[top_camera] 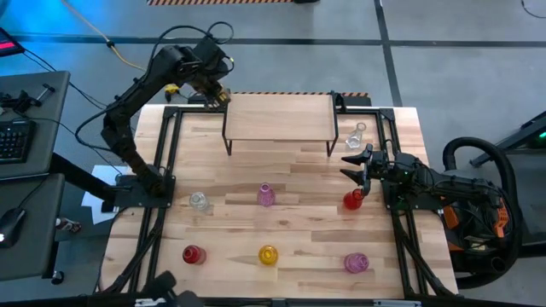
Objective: Sort vases onto shelf
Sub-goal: Put the top yellow vase on the shelf
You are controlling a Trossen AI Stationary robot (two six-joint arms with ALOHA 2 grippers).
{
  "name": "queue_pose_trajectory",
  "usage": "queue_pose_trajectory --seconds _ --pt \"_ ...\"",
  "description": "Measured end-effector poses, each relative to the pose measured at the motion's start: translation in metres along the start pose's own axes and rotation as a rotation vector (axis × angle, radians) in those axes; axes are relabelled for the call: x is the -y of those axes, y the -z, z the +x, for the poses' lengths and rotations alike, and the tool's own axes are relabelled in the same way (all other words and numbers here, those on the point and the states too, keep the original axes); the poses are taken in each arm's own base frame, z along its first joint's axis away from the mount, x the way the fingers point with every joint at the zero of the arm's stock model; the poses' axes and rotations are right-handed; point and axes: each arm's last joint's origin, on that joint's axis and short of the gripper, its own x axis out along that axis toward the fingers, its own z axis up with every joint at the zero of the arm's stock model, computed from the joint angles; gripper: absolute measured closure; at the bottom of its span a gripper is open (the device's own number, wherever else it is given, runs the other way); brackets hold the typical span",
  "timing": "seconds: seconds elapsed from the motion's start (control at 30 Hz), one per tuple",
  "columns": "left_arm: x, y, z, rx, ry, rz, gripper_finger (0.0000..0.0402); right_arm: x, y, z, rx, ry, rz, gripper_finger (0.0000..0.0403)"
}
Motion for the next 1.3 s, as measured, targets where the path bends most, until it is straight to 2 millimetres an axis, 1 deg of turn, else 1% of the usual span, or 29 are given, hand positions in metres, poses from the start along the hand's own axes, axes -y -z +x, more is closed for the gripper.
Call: queue_pose_trajectory --seconds 0.23,0.43,0.6,0.73,0.87,1.03,1.3 --pt "0.014 -0.022 0.006 0.017 0.005 0.063 0.0383 0.0 0.0 0.0 0.0 0.0 0.0 0.0194" --pt "0.027 -0.033 0.012 -0.002 0.026 0.15 0.0382 0.0 0.0 0.0 0.0 0.0 0.0 0.0194" --pt "0.036 -0.042 0.018 -0.001 0.089 0.22 0.0382 0.0 0.0 0.0 0.0 0.0 0.0 0.0194" --pt "0.037 -0.045 0.026 -0.051 0.1 0.259 0.0382 0.0 0.0 0.0 0.0 0.0 0.0 0.0194" --pt "0.034 -0.045 0.031 -0.1 0.105 0.295 0.0382 0.0 0.0 0.0 0.0 0.0 0.0 0.0194" --pt "0.034 -0.052 0.038 -0.102 0.09 0.302 0.0382 0.0 0.0 0.0 0.0 0.0 0.0 0.0194" --pt "0.034 -0.055 0.039 -0.073 0.089 0.324 0.0382 0.0 0.0 0.0 0.001 0.0 0.0 0.0194"
